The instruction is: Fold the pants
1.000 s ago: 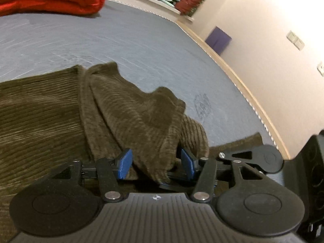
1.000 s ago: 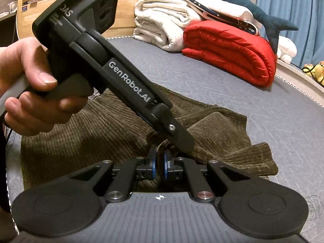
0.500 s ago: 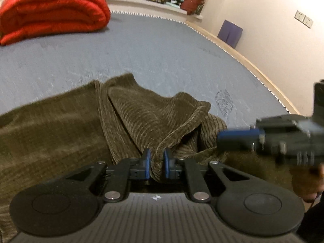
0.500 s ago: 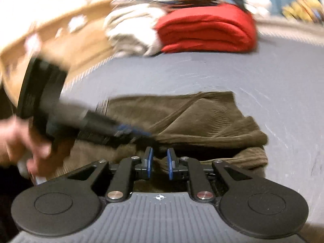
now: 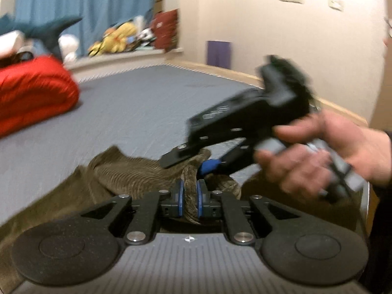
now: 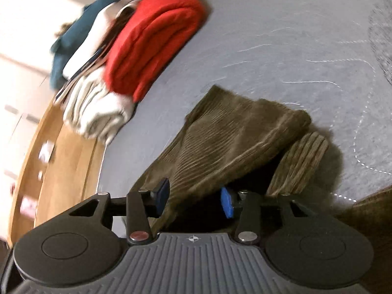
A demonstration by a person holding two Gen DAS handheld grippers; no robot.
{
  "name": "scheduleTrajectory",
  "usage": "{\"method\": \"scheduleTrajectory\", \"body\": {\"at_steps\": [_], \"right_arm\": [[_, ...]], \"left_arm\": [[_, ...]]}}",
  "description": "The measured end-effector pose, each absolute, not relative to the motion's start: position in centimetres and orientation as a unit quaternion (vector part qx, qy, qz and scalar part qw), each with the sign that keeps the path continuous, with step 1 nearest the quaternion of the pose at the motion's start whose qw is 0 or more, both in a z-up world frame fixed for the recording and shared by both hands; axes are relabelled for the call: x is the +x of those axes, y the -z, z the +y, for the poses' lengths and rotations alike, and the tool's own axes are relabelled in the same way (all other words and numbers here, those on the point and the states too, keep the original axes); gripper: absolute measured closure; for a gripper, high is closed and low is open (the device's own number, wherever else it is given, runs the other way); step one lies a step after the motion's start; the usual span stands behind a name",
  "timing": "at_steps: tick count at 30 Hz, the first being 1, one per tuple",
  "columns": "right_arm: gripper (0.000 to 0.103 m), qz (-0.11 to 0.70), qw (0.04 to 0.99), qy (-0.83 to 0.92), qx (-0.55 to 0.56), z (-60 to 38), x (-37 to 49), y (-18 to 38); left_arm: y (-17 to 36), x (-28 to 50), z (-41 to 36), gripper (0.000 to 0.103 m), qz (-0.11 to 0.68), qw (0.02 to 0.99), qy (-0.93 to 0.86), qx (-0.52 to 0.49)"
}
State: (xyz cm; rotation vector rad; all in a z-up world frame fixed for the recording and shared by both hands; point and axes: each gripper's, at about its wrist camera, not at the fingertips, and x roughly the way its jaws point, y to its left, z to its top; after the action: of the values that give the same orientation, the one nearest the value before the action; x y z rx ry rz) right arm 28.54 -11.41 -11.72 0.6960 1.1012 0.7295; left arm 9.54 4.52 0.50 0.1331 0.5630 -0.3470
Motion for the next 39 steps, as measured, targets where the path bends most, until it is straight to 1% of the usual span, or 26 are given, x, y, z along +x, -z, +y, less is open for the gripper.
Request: {"method": "scheduleTrajectory", "body": {"at_steps": [4,7,8,9,12,13,14,18,22,25,28,31,32,33,35,37,39], "right_arm": [[0.055,0.513,0.737,-0.301,0.321,-10.9,29.6,12.9],[0.057,0.521,0.744,-0.280,0.310,-10.3,29.9,13.8],[0.057,0.522,0.746,-0.279,0.306,-10.2,29.9,14.0],[0.057,0.522,0.747,-0.278,0.302,-9.9,30.0,14.1],[0.068,0.515,0.757,-0.277,0.291,-9.6,30.1,13.7],[0.079,0.511,0.762,-0.276,0.287,-9.6,30.1,13.5],[0.093,0.504,0.770,-0.275,0.279,-9.5,30.2,13.2],[0.095,0.448,0.813,-0.293,0.228,-9.0,30.1,10.5],[0.095,0.351,0.845,-0.359,0.186,-10.1,30.2,5.3],[0.095,0.302,0.858,-0.357,0.211,-13.9,31.8,2.9],[0.096,0.259,0.892,-0.262,0.261,-20.5,33.7,2.4],[0.096,0.176,0.928,-0.073,0.320,-28.5,34.0,3.3],[0.096,0.159,0.933,-0.014,0.323,-30.6,34.1,3.8],[0.096,0.157,0.935,0.054,0.313,-32.5,34.3,4.6],[0.096,0.188,0.923,0.135,0.307,-35.6,35.1,7.2],[0.095,0.225,0.909,0.150,0.317,-37.8,36.0,10.0],[0.094,0.260,0.904,0.156,0.300,-38.6,36.9,12.0]], "left_arm": [[0.5,9.7,4.0,0.092,0.285,0.939,0.175,0.085],[0.6,9.3,4.1,0.093,0.273,0.938,0.195,0.083],[0.4,9.0,4.2,0.103,0.269,0.937,0.207,0.080],[0.3,9.0,4.2,0.103,0.265,0.934,0.226,0.075],[-0.2,8.0,3.2,0.103,0.248,0.928,0.262,0.088],[-0.2,7.9,3.0,0.103,0.249,0.927,0.263,0.095],[-0.1,7.7,2.9,0.103,0.249,0.927,0.264,0.095],[-0.9,8.3,4.7,0.102,0.246,0.938,0.238,0.055],[-1.9,8.6,7.6,0.102,0.229,0.955,0.187,0.017],[-2.3,8.5,9.4,0.102,0.225,0.963,0.145,0.002],[-2.7,8.5,10.9,0.102,0.225,0.967,0.117,-0.020],[-3.0,8.4,11.6,0.102,0.227,0.967,0.110,-0.025],[-3.1,8.3,11.6,0.102,0.228,0.967,0.109,-0.024],[-3.1,8.5,11.5,0.102,0.230,0.967,0.110,-0.022],[-3.1,8.7,11.3,0.102,0.234,0.965,0.113,-0.018],[-3.1,9.0,11.1,0.100,0.237,0.965,0.114,-0.016],[-2.9,9.4,11.0,0.100,0.241,0.963,0.116,-0.016]]}}
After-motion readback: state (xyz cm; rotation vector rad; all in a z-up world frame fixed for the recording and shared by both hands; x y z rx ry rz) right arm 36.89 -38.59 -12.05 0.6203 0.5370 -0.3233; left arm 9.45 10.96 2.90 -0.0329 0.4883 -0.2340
